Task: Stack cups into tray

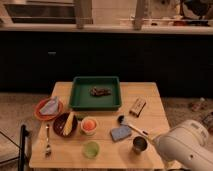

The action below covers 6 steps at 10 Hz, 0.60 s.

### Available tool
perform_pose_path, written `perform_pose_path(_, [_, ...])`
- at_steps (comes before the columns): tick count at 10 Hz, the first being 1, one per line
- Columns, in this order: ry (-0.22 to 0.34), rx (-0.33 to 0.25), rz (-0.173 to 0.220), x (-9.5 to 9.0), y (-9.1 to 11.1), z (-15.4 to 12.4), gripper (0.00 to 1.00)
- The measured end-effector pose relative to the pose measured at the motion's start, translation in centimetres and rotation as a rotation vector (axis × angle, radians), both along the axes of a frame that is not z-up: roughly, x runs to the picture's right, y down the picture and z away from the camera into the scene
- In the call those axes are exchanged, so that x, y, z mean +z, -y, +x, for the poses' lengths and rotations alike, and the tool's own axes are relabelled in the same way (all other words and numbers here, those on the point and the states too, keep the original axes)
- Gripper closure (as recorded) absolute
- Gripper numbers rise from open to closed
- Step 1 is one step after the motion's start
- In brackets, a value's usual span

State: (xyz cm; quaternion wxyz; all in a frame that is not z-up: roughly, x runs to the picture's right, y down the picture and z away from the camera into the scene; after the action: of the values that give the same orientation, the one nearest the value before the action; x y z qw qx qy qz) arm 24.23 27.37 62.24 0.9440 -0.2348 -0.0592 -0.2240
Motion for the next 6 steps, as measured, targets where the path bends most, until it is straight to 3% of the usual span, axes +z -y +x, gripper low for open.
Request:
perform_pose_path(3, [0.063, -0.030, 0.002, -0.4, 0.5, -1.1, 0.20])
perform_pose_path(6, [0.132, -0.103, -0.027, 1.9, -1.0, -2.7, 0.20])
